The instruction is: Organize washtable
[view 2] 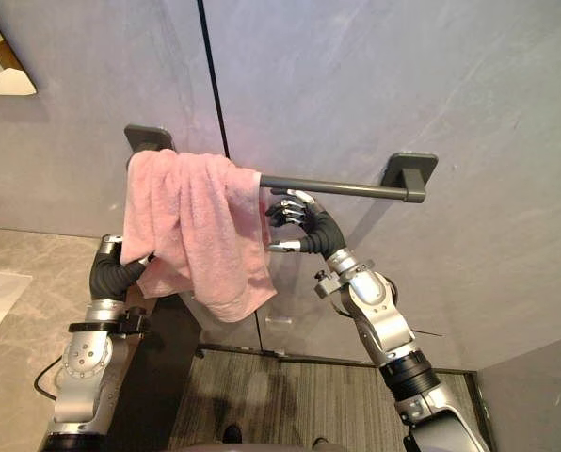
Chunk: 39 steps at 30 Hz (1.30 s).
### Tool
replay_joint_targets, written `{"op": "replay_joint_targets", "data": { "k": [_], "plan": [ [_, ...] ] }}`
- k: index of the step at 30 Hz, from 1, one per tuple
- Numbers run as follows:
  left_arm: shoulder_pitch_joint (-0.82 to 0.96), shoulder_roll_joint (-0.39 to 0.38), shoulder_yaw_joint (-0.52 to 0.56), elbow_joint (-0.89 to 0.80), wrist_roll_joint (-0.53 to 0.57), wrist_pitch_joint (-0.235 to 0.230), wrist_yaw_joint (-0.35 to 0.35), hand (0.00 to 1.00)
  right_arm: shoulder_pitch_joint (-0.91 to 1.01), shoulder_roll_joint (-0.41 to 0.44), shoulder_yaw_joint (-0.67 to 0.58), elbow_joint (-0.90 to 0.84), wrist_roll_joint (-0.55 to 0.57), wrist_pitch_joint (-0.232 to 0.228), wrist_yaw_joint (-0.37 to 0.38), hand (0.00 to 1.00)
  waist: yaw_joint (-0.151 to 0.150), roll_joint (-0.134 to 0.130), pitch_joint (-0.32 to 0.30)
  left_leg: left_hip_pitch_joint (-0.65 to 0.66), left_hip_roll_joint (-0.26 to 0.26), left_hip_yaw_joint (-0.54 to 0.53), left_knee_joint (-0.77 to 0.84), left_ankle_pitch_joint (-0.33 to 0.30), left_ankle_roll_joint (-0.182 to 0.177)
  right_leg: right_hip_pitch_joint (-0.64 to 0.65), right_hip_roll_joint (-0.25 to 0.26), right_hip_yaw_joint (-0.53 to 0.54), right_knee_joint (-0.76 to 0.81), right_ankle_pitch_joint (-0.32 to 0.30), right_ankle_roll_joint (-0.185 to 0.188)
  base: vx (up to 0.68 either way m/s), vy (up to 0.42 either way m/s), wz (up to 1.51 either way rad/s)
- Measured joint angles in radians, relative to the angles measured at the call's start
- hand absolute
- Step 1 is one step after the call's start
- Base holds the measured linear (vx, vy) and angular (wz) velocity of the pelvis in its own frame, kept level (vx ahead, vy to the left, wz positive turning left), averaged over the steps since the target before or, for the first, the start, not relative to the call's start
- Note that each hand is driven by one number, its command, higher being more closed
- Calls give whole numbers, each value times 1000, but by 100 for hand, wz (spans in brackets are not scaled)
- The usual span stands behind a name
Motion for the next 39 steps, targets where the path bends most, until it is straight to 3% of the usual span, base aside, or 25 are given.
{"op": "replay_joint_targets", "data": {
  "k": [12, 13, 29, 39],
  "plan": [
    [-1, -9, -3, -10, 0, 0, 0, 100, -25, 32, 66, 1, 9, 3, 18, 0, 1, 1, -1, 0, 0, 0, 0, 0, 0, 0, 0, 0, 0, 0, 0, 0, 0, 0],
    [-1, -11, -3, -10, 0, 0, 0, 100, -26, 36, 66, 2, 9, 3, 18, 100, 1, 1, -1, 0, 0, 0, 0, 0, 0, 0, 0, 0, 0, 0, 0, 0, 0, 0],
    [-8, -37, -4, -11, 0, 0, 0, 100, -40, 64, 104, 54, 8, 10, 18, 100, 1, 20, -16, 0, 1, -2, 0, 1, -1, 0, 0, -3, -1, 0, 0, 0, 0, 0],
    [-8, -37, -5, -28, 0, 0, 0, 100, -43, 74, 103, 75, 6, 9, 18, 100, 2, 18, -17, 0, 1, -6, -1, 3, -2, 5, 1, -10, -15, 7, -2, 0, 0, 1]
  ]
}}
